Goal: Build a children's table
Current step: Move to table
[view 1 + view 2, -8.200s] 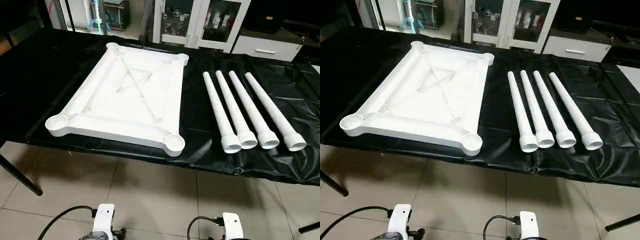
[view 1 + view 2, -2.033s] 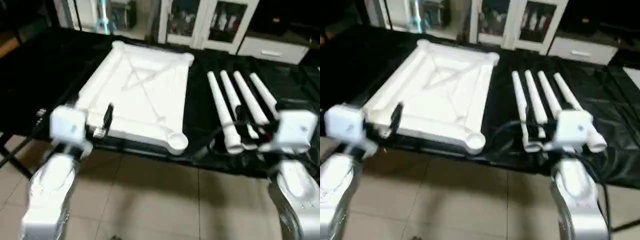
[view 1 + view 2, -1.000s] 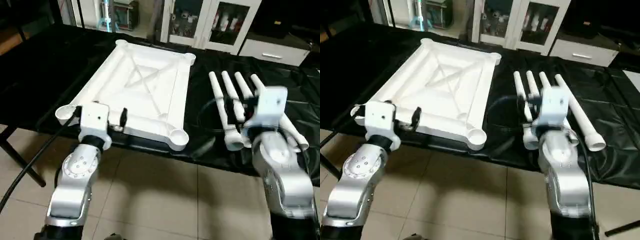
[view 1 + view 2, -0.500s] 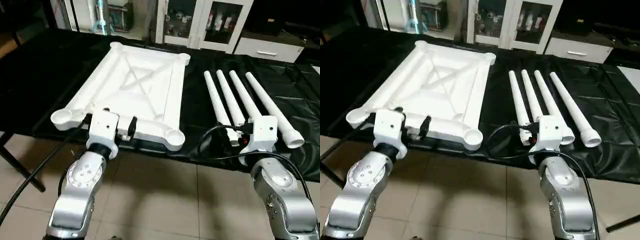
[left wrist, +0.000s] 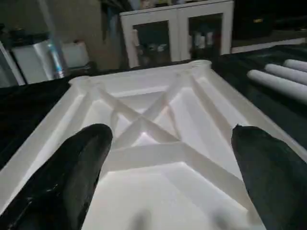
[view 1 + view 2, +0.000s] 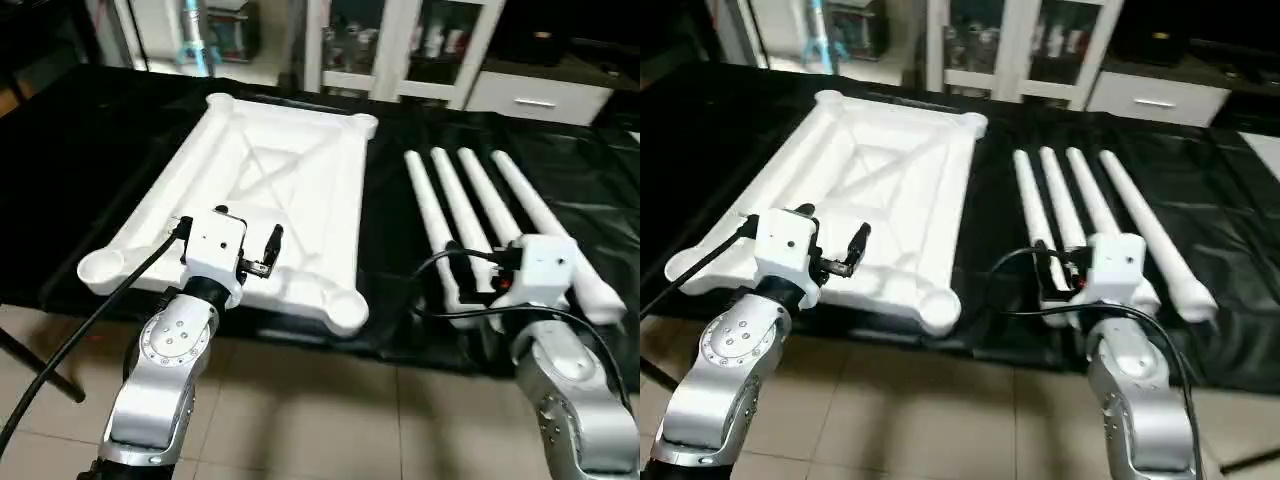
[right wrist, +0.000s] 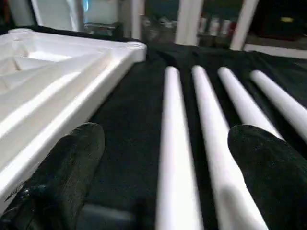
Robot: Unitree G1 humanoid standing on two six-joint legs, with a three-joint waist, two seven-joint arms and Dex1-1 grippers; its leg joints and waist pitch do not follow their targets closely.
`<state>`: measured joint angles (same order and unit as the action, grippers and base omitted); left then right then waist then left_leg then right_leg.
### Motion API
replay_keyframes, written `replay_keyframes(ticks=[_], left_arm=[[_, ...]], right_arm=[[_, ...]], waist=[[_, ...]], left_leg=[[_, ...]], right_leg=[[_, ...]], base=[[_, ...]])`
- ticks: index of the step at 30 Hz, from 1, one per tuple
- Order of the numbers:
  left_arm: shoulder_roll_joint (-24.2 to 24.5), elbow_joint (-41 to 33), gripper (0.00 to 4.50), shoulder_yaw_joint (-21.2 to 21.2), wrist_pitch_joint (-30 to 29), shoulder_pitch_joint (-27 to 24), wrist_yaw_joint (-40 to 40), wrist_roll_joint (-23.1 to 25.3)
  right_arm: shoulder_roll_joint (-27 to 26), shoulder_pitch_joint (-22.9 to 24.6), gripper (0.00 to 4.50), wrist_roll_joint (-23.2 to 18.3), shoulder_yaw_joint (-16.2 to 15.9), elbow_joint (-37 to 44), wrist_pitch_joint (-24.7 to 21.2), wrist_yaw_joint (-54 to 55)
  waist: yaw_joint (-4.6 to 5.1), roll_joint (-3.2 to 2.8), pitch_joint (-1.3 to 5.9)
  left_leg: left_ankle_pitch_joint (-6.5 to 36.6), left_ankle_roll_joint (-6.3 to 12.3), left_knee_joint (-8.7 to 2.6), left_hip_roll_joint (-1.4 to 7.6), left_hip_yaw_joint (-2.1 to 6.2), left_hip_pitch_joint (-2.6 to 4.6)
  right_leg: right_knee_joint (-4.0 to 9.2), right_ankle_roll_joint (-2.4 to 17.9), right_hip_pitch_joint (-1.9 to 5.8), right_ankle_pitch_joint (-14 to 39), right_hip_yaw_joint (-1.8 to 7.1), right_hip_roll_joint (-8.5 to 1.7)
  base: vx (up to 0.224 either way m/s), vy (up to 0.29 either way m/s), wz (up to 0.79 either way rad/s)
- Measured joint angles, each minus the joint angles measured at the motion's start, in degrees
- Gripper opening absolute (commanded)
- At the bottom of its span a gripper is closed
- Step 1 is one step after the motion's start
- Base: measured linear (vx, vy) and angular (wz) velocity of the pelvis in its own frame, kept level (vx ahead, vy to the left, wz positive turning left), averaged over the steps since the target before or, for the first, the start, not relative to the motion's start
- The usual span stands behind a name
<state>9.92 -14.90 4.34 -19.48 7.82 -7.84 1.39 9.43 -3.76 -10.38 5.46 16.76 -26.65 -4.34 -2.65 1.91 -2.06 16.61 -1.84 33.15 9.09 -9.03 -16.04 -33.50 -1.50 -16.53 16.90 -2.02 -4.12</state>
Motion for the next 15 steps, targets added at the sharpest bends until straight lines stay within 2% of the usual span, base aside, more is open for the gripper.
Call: replay_keyframes(ticks=[2, 3, 4, 5, 6, 7, 8, 9, 10, 11, 12, 13, 14, 15], left_arm=[[0.02, 0.03, 4.47, -0.33, -0.08, 0.05, 0.19, 0.01], [0.2, 0.06, 4.47, -0.86, -0.16, -0.09, 0.47, 0.01], [0.43, 0.05, 4.47, -1.64, -0.21, -0.1, 0.71, 0.04], [0.17, 0.1, 4.47, -1.79, -0.27, -0.03, 0.73, 0.05], [-0.8, 0.15, 4.47, -0.77, -0.34, 0.03, 0.64, 0.04], [-1.55, 0.14, 4.47, 0.88, -0.35, -0.12, 0.51, 0.01], [-1.49, 0.04, 4.47, 1.62, -0.35, -0.43, 0.44, 0.02], [-1.01, -0.16, 4.47, 1.25, -0.35, -0.48, 0.45, 0.03], [-0.63, -0.62, 4.47, 0.6, -0.34, -0.48, 0.49, 0.04], [0.39, -1.21, 4.47, -0.48, -0.23, -1.05, 0.54, 0.05], [1.33, -0.58, 4.47, -1.96, -0.42, -1.26, 0.62, 0.13], [1.32, -0.1, 4.47, -2.48, -0.57, -1.25, 0.65, 0.18], [1.18, -0.12, 4.47, -2.33, -0.59, -1.27, 0.57, 0.15], [0.92, -0.12, 4.47, -2.06, -0.58, -1.26, 0.49, 0.13]], right_arm=[[-0.06, -1.15, 4.5, 0.0, -0.83, -0.04, 0.0, -0.16], [-0.41, -2.1, 4.5, -0.03, -1.78, -0.08, -0.02, -0.63], [-0.49, -2.49, 4.5, -0.02, -2.14, -0.05, -0.02, -0.8], [0.02, -2.26, 4.5, 0.05, -1.69, -0.07, -0.01, -0.88], [0.94, -1.03, 4.5, 0.22, -0.85, -0.29, -0.12, -0.88], [1.5, -0.45, 4.5, 0.56, 0.3, -1.19, -0.25, -0.8], [1.99, -0.44, 4.5, 0.99, 0.96, -1.75, -0.38, -0.74], [2.06, -0.92, 4.5, 1.0, 0.88, -1.67, -0.37, -0.89], [2.14, -1.7, 4.5, 0.98, 0.85, -1.37, -0.32, -1.06], [0.87, -2.73, 4.5, 0.93, -0.11, -1.52, -0.27, -1.2], [0.05, -2.65, 4.5, 0.69, -1.82, -1.22, -0.27, -1.46], [0.2, -2.39, 4.5, 0.63, -2.28, -1.14, -0.28, -1.7], [0.67, -2.35, 4.5, 0.7, -2.09, -1.14, -0.3, -1.67], [1.06, -2.26, 4.5, 0.76, -1.6, -1.13, -0.3, -1.64]], waist=[[0.48, 0.33, 0.17], [0.88, 0.9, 0.37], [1.1, 1.46, 0.66], [0.99, 1.87, 0.57], [0.71, 1.94, 0.44], [0.18, 1.76, 0.35], [-1.05, 1.56, 0.34], [-2.15, 0.84, 0.42], [-2.59, -0.69, 0.59], [-2.85, -1.87, 0.52], [-2.38, -1.08, 0.59], [-2.15, -0.61, 0.77], [-2.09, -0.56, 0.8], [-1.77, -0.41, 0.74]], left_leg=[[0.99, 0.3, 0.58, -0.31, 1.13, 0.35], [1.78, 0.12, 0.81, -0.96, 2.24, 0.97], [2.59, 0.43, 1.16, -1.68, 3.2, 1.34], [4.03, 2.71, 3.72, -2.67, 3.84, 0.54], [4.27, 7.24, 6.9, -2.7, 3.92, -0.37], [3.98, 7.98, 10.96, -2.81, 3.96, -2.49], [3.19, 6.45, 12.38, -3.33, 3.9, -5.14], [2.02, 4.73, 9.6, -3.06, 3.95, -6.63], [0.22, 3.18, 4.39, -1.75, 4.12, -7.25], [-2.94, 1.28, 5.66, -0.85, 5.36, -7.3], [-2.46, 1.48, 5.9, -1.43, 5.32, -7.07], [-2.22, 1.79, 5.95, -1.48, 5.32, -6.87], [-2.0, 2.0, 5.93, -1.49, 5.24, -6.6], [-1.71, 1.86, 5.7, -1.67, 4.8, -5.82]], right_leg=[[-2.13, 0.34, -0.77, 1.32, -0.15, -0.33], [-5.35, 0.64, -2.21, 2.02, -0.32, -0.97], [-6.2, 0.45, -3.28, 2.44, -0.26, -1.35], [-6.03, -0.22, -2.11, 3.62, 0.98, -0.91], [-5.66, -0.04, -0.79, 4.24, 2.08, -0.26], [-4.56, 0.01, 0.89, 4.32, 3.39, 0.47], [-2.93, -0.2, 2.58, 4.19, 4.36, 1.08], [-2.06, -0.2, 3.66, 4.19, 4.11, 1.82], [-1.7, -0.02, 4.52, 4.4, 2.59, 3.06], [-4.13, -0.02, 4.43, 5.88, -0.13, 3.31], [-8.54, 0.49, 2.42, 6.19, -1.17, 2.38], [-11.57, 0.36, 0.12, 6.15, -1.42, 2.31], [-12.23, -0.26, -2.26, 5.83, -1.6, 2.39], [-11.88, -1.24, -5.01, 5.16, -1.65, 2.19]], base=[[0.141, -0.033, 0.17], [0.117, -0.072, -0.01], [0.072, -0.09, -0.23], [0.072, -0.09, -0.23], [0.103, -0.015, 0.08], [0.154, 0.081, 0.38], [0.154, 0.081, 0.38], [0.058, 0.07, 0.17], [-0.082, 0.043, -0.06], [-0.082, 0.043, -0.06], [0.0, 0.0, 0.0], [0.141, -0.008, 0.05], [0.141, -0.008, 0.05], [0.076, 0.032, 0.03]])
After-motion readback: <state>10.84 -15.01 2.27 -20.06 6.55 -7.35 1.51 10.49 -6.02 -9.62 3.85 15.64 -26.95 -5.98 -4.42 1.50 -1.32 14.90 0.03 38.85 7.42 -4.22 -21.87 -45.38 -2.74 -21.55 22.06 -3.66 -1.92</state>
